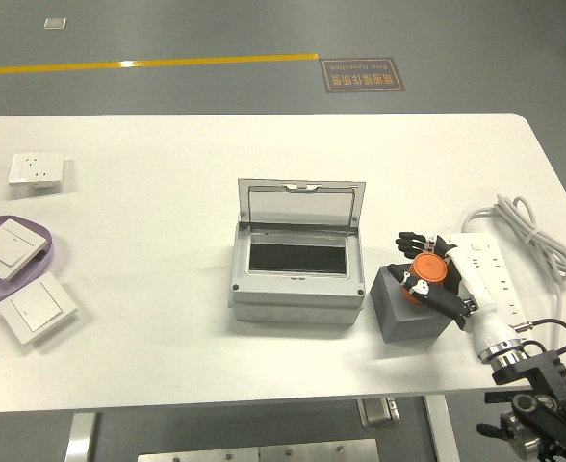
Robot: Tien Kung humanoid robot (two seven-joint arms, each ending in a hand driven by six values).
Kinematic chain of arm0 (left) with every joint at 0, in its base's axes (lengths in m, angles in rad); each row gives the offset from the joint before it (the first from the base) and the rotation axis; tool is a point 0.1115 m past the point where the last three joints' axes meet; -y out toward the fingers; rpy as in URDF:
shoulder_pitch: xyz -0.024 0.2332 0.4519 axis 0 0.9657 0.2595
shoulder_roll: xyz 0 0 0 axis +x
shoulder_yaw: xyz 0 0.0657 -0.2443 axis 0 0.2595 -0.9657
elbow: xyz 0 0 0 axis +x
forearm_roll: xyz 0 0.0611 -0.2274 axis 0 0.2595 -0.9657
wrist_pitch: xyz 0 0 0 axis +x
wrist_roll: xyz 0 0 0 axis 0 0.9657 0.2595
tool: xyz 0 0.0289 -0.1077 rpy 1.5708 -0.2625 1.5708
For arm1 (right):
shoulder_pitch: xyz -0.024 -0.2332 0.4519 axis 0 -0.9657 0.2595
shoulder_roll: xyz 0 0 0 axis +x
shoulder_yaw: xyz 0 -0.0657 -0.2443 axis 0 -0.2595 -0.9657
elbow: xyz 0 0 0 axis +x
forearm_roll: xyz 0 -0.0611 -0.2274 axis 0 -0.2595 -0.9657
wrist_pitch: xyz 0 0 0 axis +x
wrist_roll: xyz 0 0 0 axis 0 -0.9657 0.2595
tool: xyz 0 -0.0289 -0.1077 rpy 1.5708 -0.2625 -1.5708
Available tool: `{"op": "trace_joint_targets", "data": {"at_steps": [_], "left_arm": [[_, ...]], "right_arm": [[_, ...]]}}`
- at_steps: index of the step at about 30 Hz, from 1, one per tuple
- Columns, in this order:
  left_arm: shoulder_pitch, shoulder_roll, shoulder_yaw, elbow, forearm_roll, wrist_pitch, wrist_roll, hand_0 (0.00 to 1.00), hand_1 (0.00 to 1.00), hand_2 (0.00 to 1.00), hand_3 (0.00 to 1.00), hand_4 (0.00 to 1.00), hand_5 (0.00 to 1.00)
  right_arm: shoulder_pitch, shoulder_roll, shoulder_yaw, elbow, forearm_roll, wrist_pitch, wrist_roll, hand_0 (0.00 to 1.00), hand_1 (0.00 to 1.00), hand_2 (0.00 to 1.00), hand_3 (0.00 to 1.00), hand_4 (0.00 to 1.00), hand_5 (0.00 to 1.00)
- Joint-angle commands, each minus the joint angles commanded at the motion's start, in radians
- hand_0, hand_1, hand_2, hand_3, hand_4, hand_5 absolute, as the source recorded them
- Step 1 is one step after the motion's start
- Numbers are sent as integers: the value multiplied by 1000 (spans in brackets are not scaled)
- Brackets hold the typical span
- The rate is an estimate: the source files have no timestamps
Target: Pick up the cylinder from the cube,place it in the box,flap close box
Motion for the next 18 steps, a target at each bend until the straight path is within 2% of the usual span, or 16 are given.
{"op": "trace_joint_targets", "data": {"at_steps": [1, 2, 7, 8, 13, 14, 18], "left_arm": [[0, 0, 0, 0, 0, 0, 0, 616, 654, 617, 641, 693, 115], [0, 0, 0, 0, 0, 0, 0, 616, 654, 617, 642, 695, 113], [-2, 0, 0, 0, 1, 0, 0, 616, 654, 617, 642, 695, 113], [-2, 0, 0, 0, 1, 0, 0, 616, 654, 618, 642, 695, 114], [-4, 0, 1, 0, 1, 0, 0, 616, 654, 618, 642, 695, 114], [-4, 0, 1, 0, 1, 0, 0, 617, 655, 618, 642, 694, 114], [-4, 1, 2, 0, 1, 0, -1, 617, 655, 618, 642, 694, 114]], "right_arm": [[0, 0, 0, 0, 0, 0, 0, 759, 718, 682, 692, 936, 326], [0, 0, 0, 1, 0, -1, -1, 712, 679, 641, 665, 860, 253], [5, -2, -3, 4, -9, -1, -11, 712, 679, 641, 665, 860, 253], [6, -2, -4, 4, -11, -1, -14, 635, 630, 583, 612, 634, 64], [12, -8, -12, 4, -18, 5, -24, 635, 630, 583, 612, 634, 64], [13, -9, -14, 5, -19, 6, -26, 654, 573, 522, 562, 432, 2], [17, -13, -22, 5, -23, 8, -32, 654, 573, 522, 562, 432, 2]]}}
